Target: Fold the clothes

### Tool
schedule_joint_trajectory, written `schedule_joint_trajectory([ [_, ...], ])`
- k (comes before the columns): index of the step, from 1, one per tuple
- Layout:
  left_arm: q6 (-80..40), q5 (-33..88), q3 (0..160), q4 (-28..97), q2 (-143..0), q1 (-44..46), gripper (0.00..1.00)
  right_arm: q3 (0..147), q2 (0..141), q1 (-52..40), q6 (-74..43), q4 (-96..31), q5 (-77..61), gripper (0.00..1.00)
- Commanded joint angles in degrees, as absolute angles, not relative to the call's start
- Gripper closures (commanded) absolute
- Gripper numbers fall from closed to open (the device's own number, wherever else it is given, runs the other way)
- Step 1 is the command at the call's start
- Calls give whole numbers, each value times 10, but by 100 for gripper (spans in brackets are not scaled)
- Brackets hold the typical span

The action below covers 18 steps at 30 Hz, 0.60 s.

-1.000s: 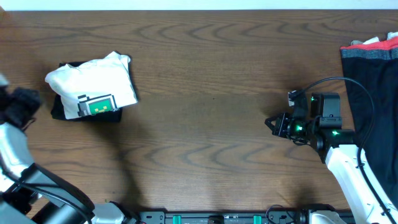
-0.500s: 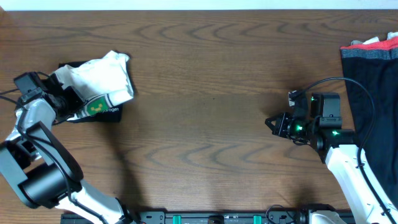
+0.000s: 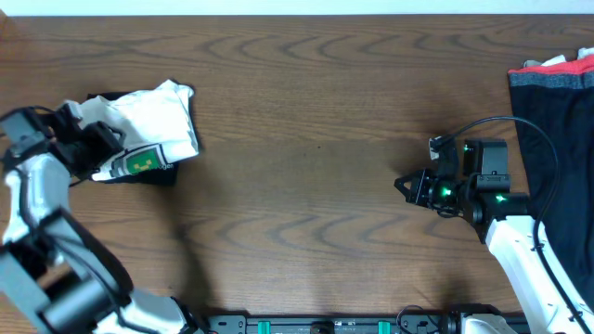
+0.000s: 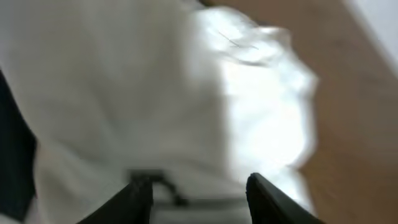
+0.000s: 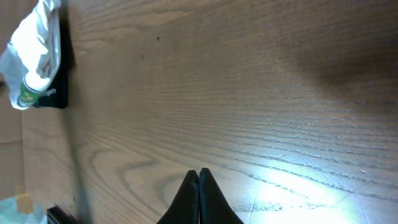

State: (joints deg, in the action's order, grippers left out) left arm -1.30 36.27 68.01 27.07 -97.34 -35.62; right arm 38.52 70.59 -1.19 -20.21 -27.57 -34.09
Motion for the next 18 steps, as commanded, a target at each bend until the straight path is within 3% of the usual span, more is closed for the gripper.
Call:
schedule_joint_trajectory([
  [1, 17, 463, 738, 326, -879, -349, 49, 386, 700, -9, -162, -274, -349, 99],
  [7, 93, 458, 778, 501, -749, -274, 49, 392, 677, -9, -142, -263, -349, 97],
  [18, 43, 127, 779, 751, -550, -86, 49, 532, 557, -2, -75, -452, -207, 95],
])
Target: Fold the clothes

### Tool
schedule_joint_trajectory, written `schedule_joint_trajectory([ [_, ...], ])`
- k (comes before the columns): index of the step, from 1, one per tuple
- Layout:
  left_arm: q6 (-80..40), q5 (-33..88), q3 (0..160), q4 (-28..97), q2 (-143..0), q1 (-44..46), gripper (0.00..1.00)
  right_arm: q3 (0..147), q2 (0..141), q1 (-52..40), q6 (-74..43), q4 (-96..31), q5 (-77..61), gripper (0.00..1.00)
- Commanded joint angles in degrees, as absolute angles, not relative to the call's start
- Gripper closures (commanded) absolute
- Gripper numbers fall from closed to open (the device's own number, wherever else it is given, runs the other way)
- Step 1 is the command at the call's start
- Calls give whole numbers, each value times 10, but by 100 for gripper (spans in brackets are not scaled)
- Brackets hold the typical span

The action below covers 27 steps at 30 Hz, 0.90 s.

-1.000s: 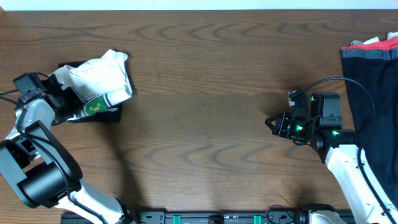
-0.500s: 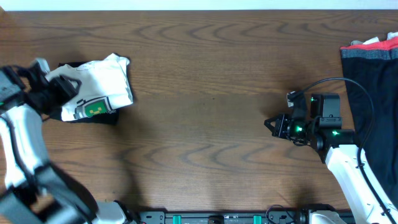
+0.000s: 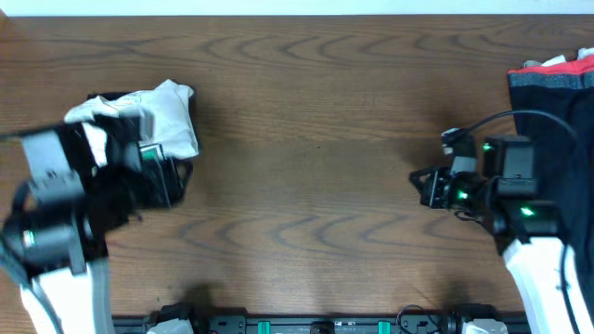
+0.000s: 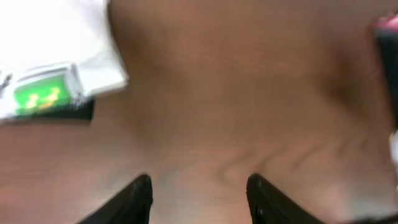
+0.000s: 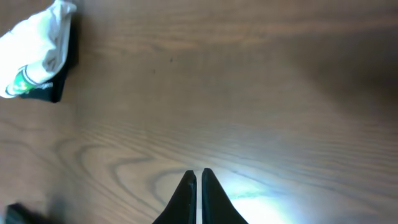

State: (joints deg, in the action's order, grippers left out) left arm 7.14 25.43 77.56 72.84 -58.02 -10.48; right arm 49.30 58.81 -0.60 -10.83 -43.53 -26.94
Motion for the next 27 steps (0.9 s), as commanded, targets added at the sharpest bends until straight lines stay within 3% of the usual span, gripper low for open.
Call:
schedule_joint_trajectory([
  [1, 32, 102, 779, 773, -533, -79, 49, 544, 542, -2, -76, -462, -195, 93],
  [3, 27, 80, 779, 799, -507, -76, 48, 554, 517, -2, -76, -465, -195, 86],
  [5, 27, 76, 779, 815, -484, -76, 33, 555, 491, -2, -76, -465, -196, 72],
  [6, 27, 76, 779, 819, -473, -76, 14, 555, 479, -2, -76, -468, -196, 60],
  [7, 26, 74, 779, 821, -465, -76, 2, 555, 467, -2, -76, -472, -196, 45],
  [8, 26, 72, 779, 820, -458, -76, 2, 555, 457, -2, -76, -476, -196, 31],
  [9, 27, 72, 779, 820, -452, -76, 2, 555, 450, -2, -76, -479, -196, 1],
  [20, 27, 74, 779, 819, -445, -76, 2, 555, 431, -2, -77, -568, -204, 1],
  [27, 27, 74, 779, 819, -445, -76, 2, 555, 431, -2, -108, -576, -376, 1],
])
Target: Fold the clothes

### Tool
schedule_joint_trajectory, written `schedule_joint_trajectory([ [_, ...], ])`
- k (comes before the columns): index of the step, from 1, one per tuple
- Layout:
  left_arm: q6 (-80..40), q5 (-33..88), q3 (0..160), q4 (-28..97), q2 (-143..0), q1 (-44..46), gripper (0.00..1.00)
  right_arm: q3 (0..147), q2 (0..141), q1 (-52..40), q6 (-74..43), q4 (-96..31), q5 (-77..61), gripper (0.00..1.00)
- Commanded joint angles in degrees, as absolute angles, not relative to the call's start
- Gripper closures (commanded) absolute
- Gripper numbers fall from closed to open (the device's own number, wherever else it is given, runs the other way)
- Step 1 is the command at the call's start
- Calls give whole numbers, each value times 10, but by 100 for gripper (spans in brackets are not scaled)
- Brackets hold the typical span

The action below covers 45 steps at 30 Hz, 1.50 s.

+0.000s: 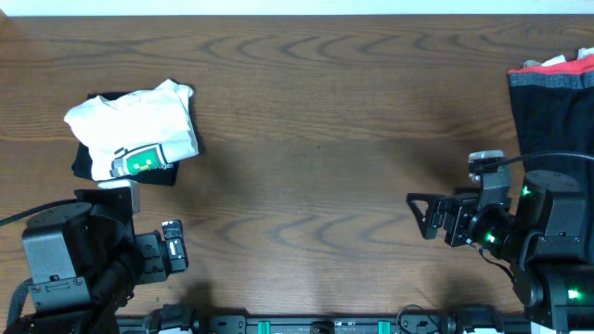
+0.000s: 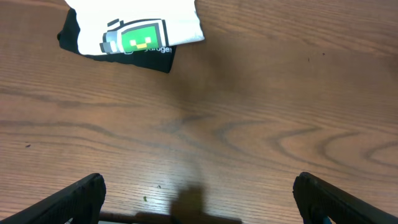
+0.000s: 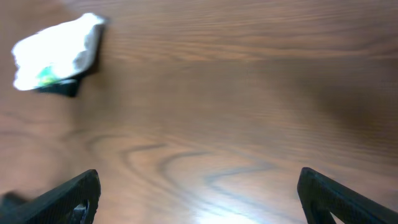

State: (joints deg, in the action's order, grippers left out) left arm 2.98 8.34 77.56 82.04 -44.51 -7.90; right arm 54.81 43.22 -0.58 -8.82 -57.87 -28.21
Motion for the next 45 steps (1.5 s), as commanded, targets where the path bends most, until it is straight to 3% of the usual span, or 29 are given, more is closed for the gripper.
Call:
schedule_joint_trajectory([
  [1, 27, 74, 779, 819, -445, -76, 2, 555, 431, -2, -94, -579, -373, 1],
  [11, 27, 74, 779, 819, -445, -76, 2, 554, 413, 0, -64, -554, -200, 1],
  [19, 27, 74, 779, 819, -445, -76, 2, 487, 267, 1, -8, -474, -123, 1],
  [27, 27, 74, 779, 819, -445, -76, 2, 373, 115, 8, -7, -481, -105, 1],
  [37, 27, 74, 779, 819, -445, -76, 2, 158, 46, 19, -8, -361, -127, 1],
  [45, 27, 74, 779, 820, -445, -76, 2, 83, 3, 18, -8, -301, -137, 1],
])
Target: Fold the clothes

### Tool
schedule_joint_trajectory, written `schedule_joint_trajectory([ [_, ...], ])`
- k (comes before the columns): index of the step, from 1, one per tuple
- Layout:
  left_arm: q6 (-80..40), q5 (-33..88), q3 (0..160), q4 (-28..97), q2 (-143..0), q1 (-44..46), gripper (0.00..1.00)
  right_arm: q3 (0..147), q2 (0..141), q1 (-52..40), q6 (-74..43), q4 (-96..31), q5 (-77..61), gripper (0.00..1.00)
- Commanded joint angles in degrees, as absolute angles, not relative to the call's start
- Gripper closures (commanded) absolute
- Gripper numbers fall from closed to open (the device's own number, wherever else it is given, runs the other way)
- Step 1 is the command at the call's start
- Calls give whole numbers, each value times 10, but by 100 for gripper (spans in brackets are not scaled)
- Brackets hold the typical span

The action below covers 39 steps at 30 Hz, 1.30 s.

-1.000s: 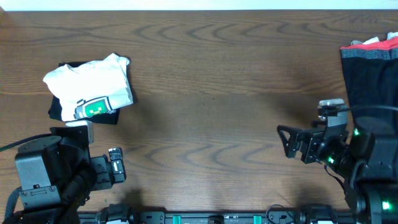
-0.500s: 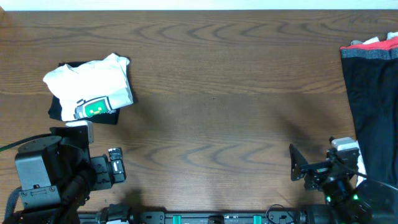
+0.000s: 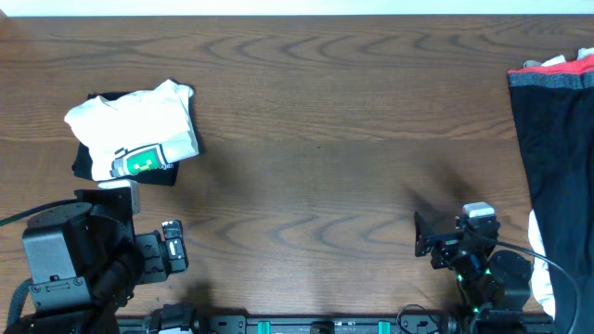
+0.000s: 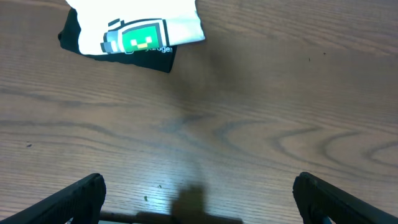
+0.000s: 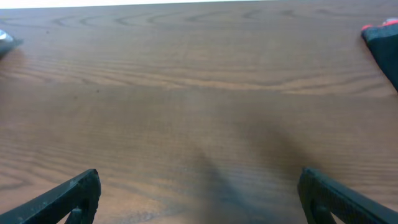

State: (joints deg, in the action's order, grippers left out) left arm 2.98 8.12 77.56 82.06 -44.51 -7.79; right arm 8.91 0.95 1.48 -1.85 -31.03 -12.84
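Observation:
A folded white shirt with a green print lies on top of a black garment at the table's left; the left wrist view shows this shirt at its top. A heap of dark clothes with a grey band and red trim covers the right edge. One corner of that heap enters the right wrist view. My left gripper sits at the front left, open wide over bare wood. My right gripper is at the front right, also open wide and holding nothing.
The brown wooden table stretches between the shirt and the heap. A dark rail with green lights runs along the front edge between the two arm bases.
My right arm has drawn back toward the front edge and sits lower in the overhead view. Its camera now faces the far edge. The left arm and the folded shirt have not moved.
First my left gripper was at the white shirt on the left and my right gripper hung shut over the table's right part. Then the left was off the shirt and nearer the front. Later both stood open wide by the front edge, the right now further back.

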Motion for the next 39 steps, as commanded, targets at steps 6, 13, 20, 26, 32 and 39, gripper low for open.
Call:
schedule_joint_trajectory([
  [6, 27, 74, 779, 820, -445, -76, 2, 81, 3, 18, -8, -292, -144, 1],
  [13, 27, 74, 779, 820, -445, -76, 2, 81, 3, 18, -8, -293, -144, 1],
  [20, 27, 74, 779, 820, -445, -76, 2, 81, 3, 18, -8, -293, -144, 1],
  [26, 27, 74, 779, 820, -445, -76, 2, 81, 3, 18, -8, -293, -144, 1],
  [32, 28, 72, 775, 818, -445, -66, 2, 81, 3, 18, -8, -293, -144, 1],
  [39, 8, 90, 676, 596, -384, -65, 2, 81, 3, 18, -8, -293, -144, 1],
])
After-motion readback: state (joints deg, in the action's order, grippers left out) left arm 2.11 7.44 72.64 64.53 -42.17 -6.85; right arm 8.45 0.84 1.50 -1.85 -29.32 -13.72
